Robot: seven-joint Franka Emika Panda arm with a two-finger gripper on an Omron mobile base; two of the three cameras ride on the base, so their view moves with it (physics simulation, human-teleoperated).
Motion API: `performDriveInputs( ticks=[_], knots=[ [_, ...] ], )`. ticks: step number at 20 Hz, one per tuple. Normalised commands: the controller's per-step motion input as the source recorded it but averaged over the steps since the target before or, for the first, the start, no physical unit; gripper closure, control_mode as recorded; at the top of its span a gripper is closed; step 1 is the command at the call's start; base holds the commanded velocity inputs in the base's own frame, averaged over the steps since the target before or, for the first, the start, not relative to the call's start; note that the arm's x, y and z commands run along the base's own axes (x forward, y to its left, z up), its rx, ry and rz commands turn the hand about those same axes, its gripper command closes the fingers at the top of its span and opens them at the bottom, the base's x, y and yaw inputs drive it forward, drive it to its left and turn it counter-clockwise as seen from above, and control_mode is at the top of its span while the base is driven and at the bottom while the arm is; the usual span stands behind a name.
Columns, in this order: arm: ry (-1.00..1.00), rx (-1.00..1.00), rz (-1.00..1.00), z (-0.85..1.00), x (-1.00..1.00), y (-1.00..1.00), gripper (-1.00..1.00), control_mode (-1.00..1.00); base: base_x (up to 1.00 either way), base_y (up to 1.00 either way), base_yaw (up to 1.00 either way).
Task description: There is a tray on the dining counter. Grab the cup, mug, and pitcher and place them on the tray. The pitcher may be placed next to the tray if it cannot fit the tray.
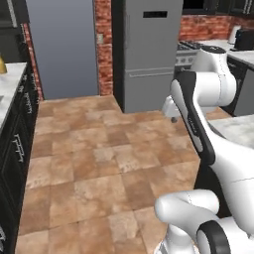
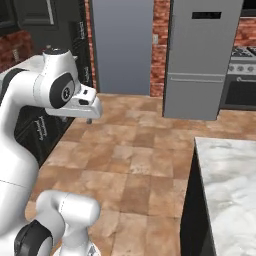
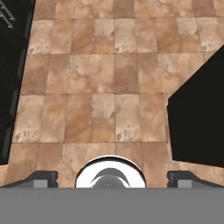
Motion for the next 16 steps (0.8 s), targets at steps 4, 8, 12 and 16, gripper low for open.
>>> performDriveInputs(
  ticks=[4, 8, 12, 16],
  knots=[
    [0.0, 0.0, 0.0, 0.0, 0.0, 0.0, -1.0, 1.0, 1.0, 0.0, -0.01],
    [0.0, 0.0, 0.0, 0.0, 0.0, 0.0, -1.0, 1.0, 1.0, 0.0, 0.01],
    [0.0, 0.0, 0.0, 0.0, 0.0, 0.0, -1.0, 1.0, 1.0, 0.0, 0.1],
    [0.0, 0.0, 0.0, 0.0, 0.0, 0.0, -1.0, 1.0, 1.0, 0.0, 0.13]
  ],
)
